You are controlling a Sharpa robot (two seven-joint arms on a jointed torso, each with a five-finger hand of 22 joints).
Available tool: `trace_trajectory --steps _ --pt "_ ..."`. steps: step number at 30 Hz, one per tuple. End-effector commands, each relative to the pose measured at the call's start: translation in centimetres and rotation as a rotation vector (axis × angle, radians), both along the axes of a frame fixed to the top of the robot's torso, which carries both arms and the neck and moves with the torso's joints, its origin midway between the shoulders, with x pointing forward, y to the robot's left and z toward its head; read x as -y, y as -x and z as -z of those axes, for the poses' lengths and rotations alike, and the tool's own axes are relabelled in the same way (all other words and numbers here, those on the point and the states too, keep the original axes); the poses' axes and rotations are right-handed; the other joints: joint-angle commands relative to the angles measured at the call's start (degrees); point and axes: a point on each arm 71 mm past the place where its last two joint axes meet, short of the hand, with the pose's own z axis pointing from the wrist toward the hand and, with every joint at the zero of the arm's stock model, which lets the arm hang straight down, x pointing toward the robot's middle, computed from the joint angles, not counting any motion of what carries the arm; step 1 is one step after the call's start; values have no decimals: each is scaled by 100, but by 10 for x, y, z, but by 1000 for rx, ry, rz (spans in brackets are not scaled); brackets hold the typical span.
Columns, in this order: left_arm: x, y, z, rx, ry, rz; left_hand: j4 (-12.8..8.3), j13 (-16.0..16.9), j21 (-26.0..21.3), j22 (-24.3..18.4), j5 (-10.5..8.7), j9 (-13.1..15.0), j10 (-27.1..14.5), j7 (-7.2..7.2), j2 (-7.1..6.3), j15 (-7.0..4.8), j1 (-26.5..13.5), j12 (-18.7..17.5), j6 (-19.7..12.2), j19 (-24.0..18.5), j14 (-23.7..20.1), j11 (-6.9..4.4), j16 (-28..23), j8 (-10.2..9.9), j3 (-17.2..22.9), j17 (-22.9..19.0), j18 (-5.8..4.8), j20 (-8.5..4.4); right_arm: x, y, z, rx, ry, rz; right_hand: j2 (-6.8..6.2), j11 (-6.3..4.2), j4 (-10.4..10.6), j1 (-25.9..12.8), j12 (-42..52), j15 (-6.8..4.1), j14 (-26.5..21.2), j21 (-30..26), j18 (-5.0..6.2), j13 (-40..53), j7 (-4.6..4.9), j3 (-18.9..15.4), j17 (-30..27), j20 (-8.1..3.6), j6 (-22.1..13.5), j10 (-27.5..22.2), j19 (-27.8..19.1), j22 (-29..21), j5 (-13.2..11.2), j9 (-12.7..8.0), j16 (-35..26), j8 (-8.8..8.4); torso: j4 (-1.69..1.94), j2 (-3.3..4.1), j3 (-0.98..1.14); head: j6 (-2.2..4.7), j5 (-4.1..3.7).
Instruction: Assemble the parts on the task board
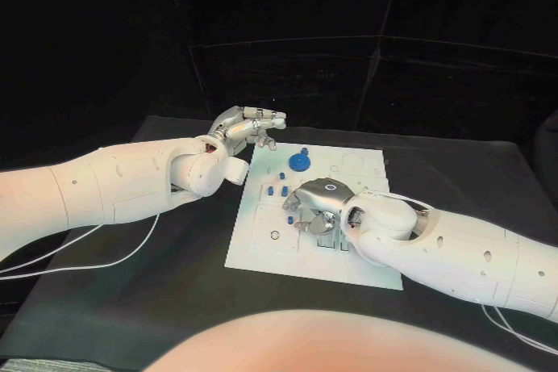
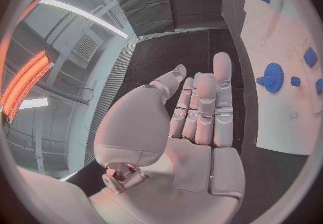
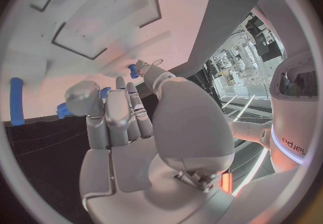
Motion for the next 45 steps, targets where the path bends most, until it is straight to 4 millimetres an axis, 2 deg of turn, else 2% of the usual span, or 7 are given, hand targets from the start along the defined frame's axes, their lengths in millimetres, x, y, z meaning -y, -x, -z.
trace_trajectory --steps 1,5,12,19,21,30,45 --pt "0 -1 -2 3 8 7 -37 -5 -23 -9 -5 9 -57 19 6 0 58 25 -15 -6 -35 0 -31 23 -12 -13 72 24 9 -1 -11 61 -90 59 -64 -7 -6 4 40 6 69 -40 43 9 -5 -92 -11 -15 -60 -53 -33 -10 -22 13 -30 -3 -17 -13 -3 1 -39" --pt "-2 0 -1 3 7 5 -37 -5 -23 -9 -5 9 -57 19 6 0 58 25 -15 -6 -35 0 -31 23 -12 -13 72 24 29 -2 -18 60 -124 104 11 -26 1 19 187 -5 68 -31 36 27 -35 -252 -49 -12 163 16 -7 4 -9 57 -39 83 -11 -8 -4 3 -137" --pt "-3 1 -2 4 9 5 -39 -6 -24 -10 -5 9 -63 18 6 0 60 26 -16 -7 -38 1 -32 25 -13 -18 73 25 73 -17 -36 35 -134 218 93 -90 73 -45 419 -48 83 4 24 23 -113 -384 -55 -41 496 264 40 55 54 85 -11 176 -7 -1 -7 110 -303" --pt "-4 1 -2 7 9 2 -46 -5 -26 -14 -5 12 -70 14 16 0 73 34 -11 -7 -43 -1 -31 33 -8 -24 73 26 110 -30 -48 39 -69 309 3 -95 148 -108 400 -49 66 -55 29 -6 -139 -726 -158 -44 465 31 17 -21 64 37 -62 62 -12 5 5 183 -390" --pt "-3 1 -2 8 9 2 -49 -4 -27 -15 -5 12 -71 13 18 0 76 37 -9 -8 -45 -2 -31 35 -7 -26 74 26 115 -33 -48 37 -39 323 27 -51 147 11 325 -3 48 -161 49 -8 -214 -897 -270 -11 358 -220 -48 -164 -41 21 -138 6 -4 8 8 198 -403" --pt "-1 1 -2 7 12 9 -54 -4 -28 -17 -5 13 -73 11 22 -1 84 42 -7 -8 -50 -3 -33 40 -4 -35 74 26 117 -42 -42 11 65 330 157 -66 215 243 427 3 53 -237 68 13 -302 -1203 -388 10 293 -304 -78 -255 -63 33 -195 22 19 9 -6 195 -439" --pt "0 1 -2 8 12 9 -56 -4 -28 -17 -5 13 -75 11 22 -1 86 43 -7 -8 -51 -3 -34 41 -4 -38 74 26 96 -45 -33 -45 107 252 427 -131 177 423 680 -49 70 -182 48 -14 -241 -1080 -460 -35 669 248 -5 -175 -90 50 -209 77 11 4 -2 171 -420"
